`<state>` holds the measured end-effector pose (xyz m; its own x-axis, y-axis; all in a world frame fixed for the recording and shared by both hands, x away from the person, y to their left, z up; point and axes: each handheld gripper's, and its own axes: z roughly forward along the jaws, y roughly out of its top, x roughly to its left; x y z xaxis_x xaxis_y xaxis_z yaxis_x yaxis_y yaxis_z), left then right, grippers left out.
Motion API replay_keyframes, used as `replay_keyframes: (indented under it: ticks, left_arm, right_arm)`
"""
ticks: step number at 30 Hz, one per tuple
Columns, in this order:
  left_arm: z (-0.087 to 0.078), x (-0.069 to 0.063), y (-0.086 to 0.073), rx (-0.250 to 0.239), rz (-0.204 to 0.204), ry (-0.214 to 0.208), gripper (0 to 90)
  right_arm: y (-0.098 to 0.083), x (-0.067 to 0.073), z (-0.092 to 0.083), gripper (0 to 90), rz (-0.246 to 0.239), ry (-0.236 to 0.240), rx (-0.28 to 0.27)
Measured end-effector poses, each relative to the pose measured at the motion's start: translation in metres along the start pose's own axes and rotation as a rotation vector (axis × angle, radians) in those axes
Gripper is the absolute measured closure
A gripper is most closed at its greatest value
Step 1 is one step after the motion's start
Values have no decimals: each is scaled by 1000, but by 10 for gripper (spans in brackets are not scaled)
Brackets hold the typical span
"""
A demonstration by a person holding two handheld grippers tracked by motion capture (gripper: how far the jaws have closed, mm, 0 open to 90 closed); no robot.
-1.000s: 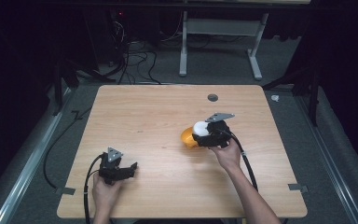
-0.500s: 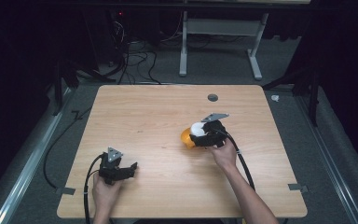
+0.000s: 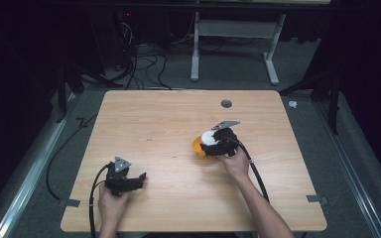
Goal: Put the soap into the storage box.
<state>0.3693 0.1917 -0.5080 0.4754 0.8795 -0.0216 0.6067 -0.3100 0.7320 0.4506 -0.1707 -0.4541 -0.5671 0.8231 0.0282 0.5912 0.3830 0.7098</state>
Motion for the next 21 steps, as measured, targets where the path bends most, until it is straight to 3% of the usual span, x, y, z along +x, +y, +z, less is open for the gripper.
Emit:
replay_keyframes:
  ticks: [21]
  left_arm:
    - [0, 0, 0, 0, 1, 1, 187]
  right_arm:
    - [-3, -2, 11, 246, 19, -4, 39]
